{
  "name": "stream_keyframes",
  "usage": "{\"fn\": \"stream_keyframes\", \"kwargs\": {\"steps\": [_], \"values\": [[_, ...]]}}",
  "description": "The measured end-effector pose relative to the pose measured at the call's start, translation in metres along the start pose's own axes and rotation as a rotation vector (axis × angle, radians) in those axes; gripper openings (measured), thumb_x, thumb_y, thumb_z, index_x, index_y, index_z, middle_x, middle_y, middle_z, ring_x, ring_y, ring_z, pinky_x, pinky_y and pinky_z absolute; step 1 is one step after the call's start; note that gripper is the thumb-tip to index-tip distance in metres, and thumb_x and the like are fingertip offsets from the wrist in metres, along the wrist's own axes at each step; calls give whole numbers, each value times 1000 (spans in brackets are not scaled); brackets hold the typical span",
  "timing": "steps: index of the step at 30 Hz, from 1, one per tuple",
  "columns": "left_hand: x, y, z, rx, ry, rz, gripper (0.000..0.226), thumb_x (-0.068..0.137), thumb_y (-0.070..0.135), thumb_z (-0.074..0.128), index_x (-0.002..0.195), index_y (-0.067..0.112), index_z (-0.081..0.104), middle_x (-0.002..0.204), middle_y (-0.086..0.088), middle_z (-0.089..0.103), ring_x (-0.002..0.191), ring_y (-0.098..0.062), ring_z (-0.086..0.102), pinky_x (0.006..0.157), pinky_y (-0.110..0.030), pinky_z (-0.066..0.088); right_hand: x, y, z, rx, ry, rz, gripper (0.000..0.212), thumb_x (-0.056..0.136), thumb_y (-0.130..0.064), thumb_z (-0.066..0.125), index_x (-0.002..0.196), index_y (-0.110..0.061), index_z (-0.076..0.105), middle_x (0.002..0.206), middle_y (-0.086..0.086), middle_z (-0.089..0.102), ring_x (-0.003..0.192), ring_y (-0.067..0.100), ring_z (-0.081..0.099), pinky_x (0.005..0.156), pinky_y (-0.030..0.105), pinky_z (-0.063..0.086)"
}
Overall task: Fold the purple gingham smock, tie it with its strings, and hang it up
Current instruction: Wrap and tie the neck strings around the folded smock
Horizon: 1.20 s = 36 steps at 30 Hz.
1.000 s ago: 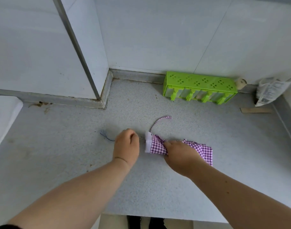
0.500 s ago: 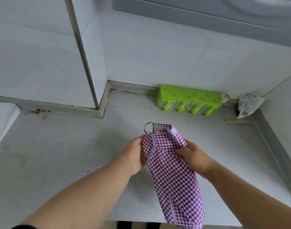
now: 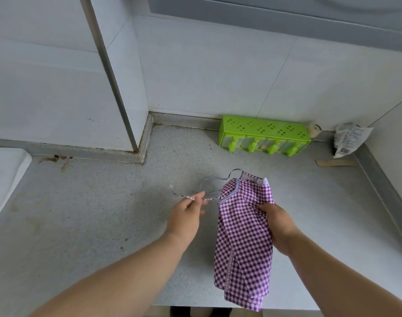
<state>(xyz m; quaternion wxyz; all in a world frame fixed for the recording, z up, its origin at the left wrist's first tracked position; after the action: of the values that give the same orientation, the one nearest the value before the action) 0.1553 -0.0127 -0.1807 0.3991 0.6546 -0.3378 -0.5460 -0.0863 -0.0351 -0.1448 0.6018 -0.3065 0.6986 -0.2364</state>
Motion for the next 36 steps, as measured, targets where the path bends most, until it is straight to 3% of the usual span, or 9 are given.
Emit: {"fn": "stream_keyframes", "kwargs": {"steps": [3,7,11,14,17,19,26,31,36], "values": [[-7,24,-1,433,-27,372,35,112,30,47,137,26,71,134,15,68,124,-2,61,105,-12,41,12,15,3,25,-3,35,21,106,-21,39,104,-24,60,120,11,71,111,33,67,109,55,48],[-20,48,17,917,-202,857,39,106,34,41,114,22,78,133,9,68,124,-12,58,115,-38,43,25,26,12,44,-20,65,22,106,-23,40,105,-22,62,119,12,72,111,33,69,109,54,50],[-29,49,51,1240,-525,1102,37,103,35,43,105,19,76,134,3,69,132,-18,54,122,-41,31,33,27,18,9,-49,77,26,105,-22,41,108,-16,66,112,12,76,107,32,72,104,52,54],[-21,48,73,1431,-692,895,38,110,38,31,109,18,63,122,2,67,118,-17,57,123,-38,25,40,26,17,-101,-81,82,28,105,-27,41,111,-14,65,111,10,76,105,29,72,101,49,56],[-11,52,89,1403,-720,598,27,112,40,31,106,20,48,109,1,56,99,-19,55,92,-37,45,50,26,6,-301,-95,51,27,106,-27,46,112,-9,66,111,8,73,104,24,69,98,39,56],[-8,51,103,1353,-711,527,23,112,40,33,104,21,43,105,2,50,95,-18,51,80,-36,41,56,25,-6,-434,-79,-4,23,105,-20,50,109,-6,68,107,10,72,100,27,69,95,39,58],[5,42,141,1517,-593,446,29,108,36,37,121,14,50,126,-11,61,115,-26,57,103,-43,45,70,23,-35,-915,23,-41,40,104,-47,35,122,-22,61,117,1,72,90,17,64,78,30,52],[-9,40,175,1560,-646,599,35,109,33,37,128,14,60,131,-8,60,118,-27,56,111,-46,40,75,28,-33,-1109,12,-124,30,98,-34,49,123,-22,59,114,0,70,95,22,65,83,35,54],[17,18,168,1221,-657,168,36,113,35,31,107,16,61,126,-3,53,108,-19,54,100,-40,46,78,23,-24,-1244,-216,-134,34,108,-25,41,129,-10,63,115,8,67,104,21,66,92,31,53]]}}
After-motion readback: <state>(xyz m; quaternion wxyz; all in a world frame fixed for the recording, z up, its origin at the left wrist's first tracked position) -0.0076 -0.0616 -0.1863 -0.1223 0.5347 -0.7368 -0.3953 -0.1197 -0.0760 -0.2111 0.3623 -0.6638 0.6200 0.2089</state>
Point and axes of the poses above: each hand's wrist, its own x-axis towards the middle knuckle, its own z-axis out of the palm, y = z × x, the point moved 6 cm from there along x, towards the middle knuckle
